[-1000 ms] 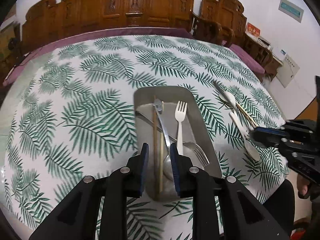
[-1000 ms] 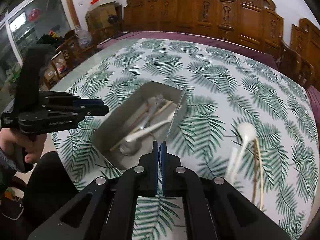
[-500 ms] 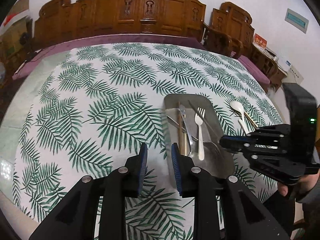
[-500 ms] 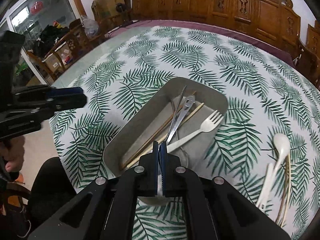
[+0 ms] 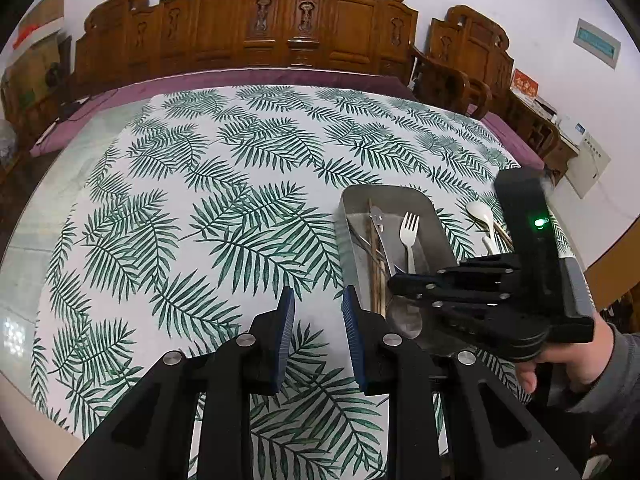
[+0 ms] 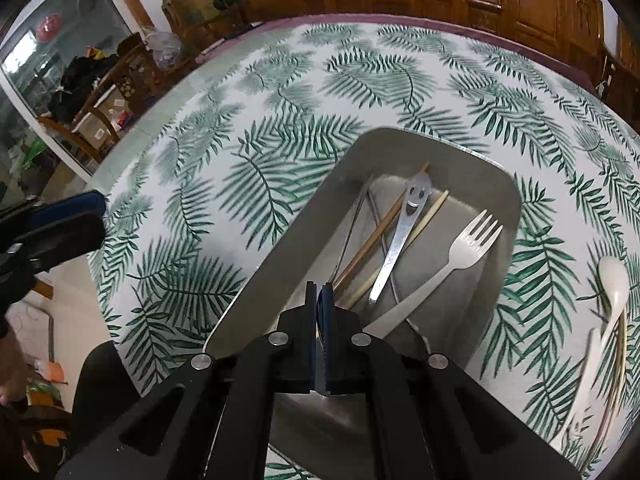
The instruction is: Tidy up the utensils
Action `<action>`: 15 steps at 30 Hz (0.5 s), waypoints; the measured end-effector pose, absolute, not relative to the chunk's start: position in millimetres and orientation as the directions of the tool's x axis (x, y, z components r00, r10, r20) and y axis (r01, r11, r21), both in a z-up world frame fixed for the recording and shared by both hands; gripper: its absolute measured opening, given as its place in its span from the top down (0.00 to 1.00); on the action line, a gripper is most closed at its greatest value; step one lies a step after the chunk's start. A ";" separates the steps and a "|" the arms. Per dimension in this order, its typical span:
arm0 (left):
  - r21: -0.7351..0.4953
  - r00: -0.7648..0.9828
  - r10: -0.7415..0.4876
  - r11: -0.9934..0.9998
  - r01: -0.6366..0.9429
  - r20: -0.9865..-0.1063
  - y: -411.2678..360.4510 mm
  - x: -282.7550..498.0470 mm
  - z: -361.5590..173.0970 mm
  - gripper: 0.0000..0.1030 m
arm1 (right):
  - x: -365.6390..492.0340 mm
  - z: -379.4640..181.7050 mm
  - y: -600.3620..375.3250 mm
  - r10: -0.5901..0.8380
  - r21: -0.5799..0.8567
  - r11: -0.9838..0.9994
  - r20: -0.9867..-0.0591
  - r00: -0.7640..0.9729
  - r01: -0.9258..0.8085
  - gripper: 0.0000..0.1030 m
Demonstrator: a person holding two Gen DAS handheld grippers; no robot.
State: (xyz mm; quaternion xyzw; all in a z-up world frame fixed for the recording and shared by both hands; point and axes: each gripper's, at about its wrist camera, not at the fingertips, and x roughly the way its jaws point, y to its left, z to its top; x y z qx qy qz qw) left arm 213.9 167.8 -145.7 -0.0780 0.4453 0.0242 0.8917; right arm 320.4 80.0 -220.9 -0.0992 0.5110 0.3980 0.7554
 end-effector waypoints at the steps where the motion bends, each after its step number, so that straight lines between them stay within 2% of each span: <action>1: -0.116 0.602 -0.025 0.987 -0.113 -0.798 167.8 213.4 -145.5 0.78 | 320.7 -222.3 80.5 0.501 0.263 0.664 -0.851 0.155 -0.700 0.97; 15: -0.107 0.608 -0.021 0.989 -0.105 -0.794 158.8 210.4 -137.9 0.77 | 314.6 -218.5 73.0 0.541 0.301 0.648 -0.828 0.144 -0.700 0.93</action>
